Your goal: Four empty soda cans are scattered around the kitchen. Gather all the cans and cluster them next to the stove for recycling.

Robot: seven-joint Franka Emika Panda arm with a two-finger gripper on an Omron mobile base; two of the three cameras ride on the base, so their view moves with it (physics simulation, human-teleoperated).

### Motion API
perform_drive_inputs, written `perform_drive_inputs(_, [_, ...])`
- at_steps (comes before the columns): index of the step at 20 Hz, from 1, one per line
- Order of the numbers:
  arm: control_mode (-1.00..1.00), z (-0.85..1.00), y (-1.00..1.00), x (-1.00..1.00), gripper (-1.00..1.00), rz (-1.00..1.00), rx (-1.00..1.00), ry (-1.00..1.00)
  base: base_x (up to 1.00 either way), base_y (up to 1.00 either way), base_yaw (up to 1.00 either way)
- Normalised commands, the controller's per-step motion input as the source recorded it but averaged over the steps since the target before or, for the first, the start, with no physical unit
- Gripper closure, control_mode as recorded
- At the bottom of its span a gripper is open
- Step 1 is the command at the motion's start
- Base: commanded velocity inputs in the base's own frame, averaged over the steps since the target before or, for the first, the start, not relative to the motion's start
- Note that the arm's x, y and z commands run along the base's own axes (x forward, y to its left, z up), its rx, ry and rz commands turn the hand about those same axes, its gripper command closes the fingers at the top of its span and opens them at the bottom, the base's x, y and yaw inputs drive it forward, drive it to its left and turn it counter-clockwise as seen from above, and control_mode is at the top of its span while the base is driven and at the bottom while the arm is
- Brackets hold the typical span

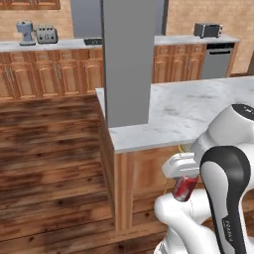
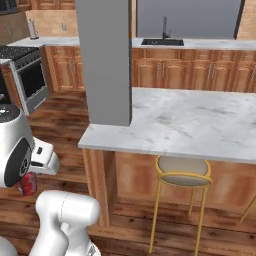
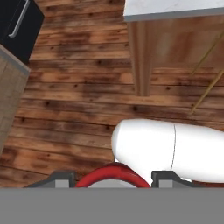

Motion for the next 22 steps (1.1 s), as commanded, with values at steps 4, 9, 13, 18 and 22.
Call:
perform_drive_inputs(4, [1.0,0.0,0.0,0.0,1.0,0.0,0.0,0.0,-0.37,0.72,0.0])
perform_drive_inputs(9, [1.0,0.0,0.0,0.0,1.0,0.0,0.0,0.0,-0.34,0.7,0.0])
perform_drive_inputs(13, [1.0,0.0,0.0,0.0,1.0,0.0,0.0,0.0,-0.07,0.7,0.0])
perform_drive_inputs(18, [1.0,0.0,0.0,0.0,1.0,0.0,0.0,0.0,0.0,0.74,0.0])
perform_drive_inputs(22, [1.0,0.0,0.0,0.0,1.0,0.0,0.0,0.0,0.14,0.7,0.0])
